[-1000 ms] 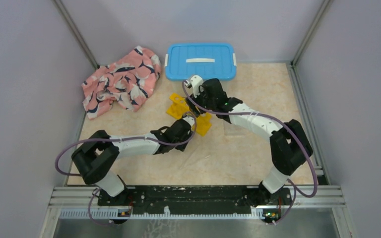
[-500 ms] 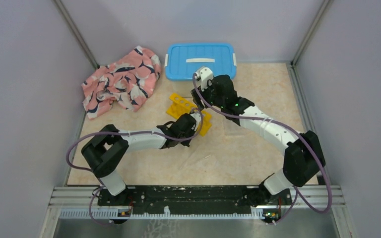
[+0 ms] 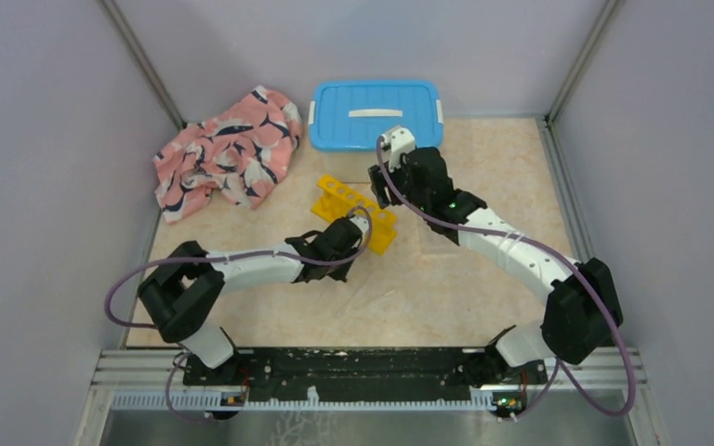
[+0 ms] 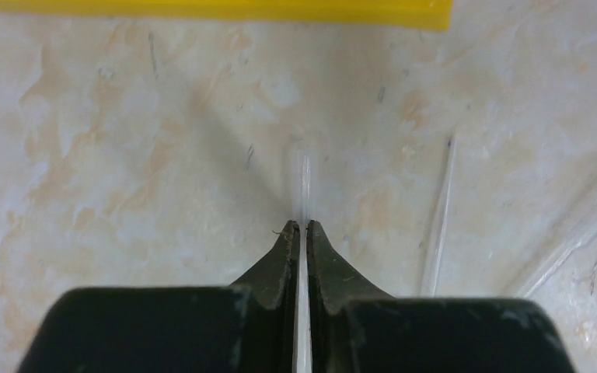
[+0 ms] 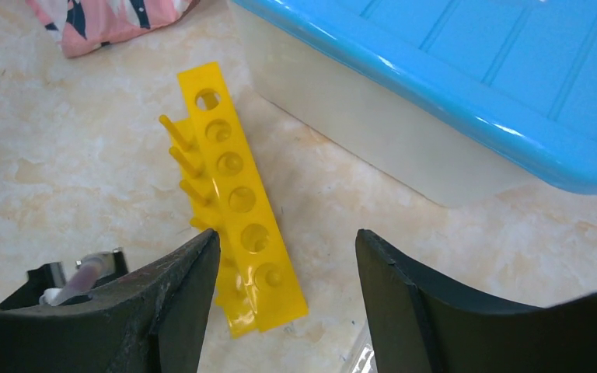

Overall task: Organize the chemistry lab equipment
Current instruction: Pick up the test tube at the center of the board.

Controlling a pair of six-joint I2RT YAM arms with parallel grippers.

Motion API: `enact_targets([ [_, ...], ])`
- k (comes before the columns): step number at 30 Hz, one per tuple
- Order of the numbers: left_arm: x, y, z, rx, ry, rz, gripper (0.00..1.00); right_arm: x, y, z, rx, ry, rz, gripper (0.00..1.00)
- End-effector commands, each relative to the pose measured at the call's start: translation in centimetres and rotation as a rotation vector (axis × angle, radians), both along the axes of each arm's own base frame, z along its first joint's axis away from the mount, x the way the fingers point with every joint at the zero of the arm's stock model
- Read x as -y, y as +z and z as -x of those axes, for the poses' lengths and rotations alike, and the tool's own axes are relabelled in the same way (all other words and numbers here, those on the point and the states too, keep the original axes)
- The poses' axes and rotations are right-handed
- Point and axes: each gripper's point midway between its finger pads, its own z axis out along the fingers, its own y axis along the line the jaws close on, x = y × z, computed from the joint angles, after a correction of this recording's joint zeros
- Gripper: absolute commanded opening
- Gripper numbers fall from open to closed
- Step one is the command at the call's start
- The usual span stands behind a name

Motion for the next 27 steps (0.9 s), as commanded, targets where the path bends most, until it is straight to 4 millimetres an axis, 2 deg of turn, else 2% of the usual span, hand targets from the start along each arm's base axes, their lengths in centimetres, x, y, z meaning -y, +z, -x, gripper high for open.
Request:
enact_targets([
  [1, -2.2, 2.9, 0.7, 0.034, 0.061, -0.014, 0.08, 1.5, 4.5, -0.3, 0.069, -0.135, -0.152, 0.65],
  [7, -1.9, 9.1, 0.0, 0.187, 0.043, 0.086, 0.08, 2.0, 5.9, 0.7, 0.025, -0.18, -0.27, 0.64],
  [15, -1.4, 15.2, -0.4, 0.364, -0.017, 0.214, 0.08, -0.1, 6.3, 4.7, -0.102, -0.039, -0.42, 0.62],
  [20, -0.7, 17.8, -0.3, 0.45, -0.075, 0.262, 0.07, -1.3, 5.8, 7.0, -0.191, 0.048, -0.484, 0.6],
  [27, 0.2, 20.1, -0.3, 0.525, -0.135, 0.296, 0.07, -2.7, 5.1, 8.5, -0.266, 0.126, -0.548, 0.56],
])
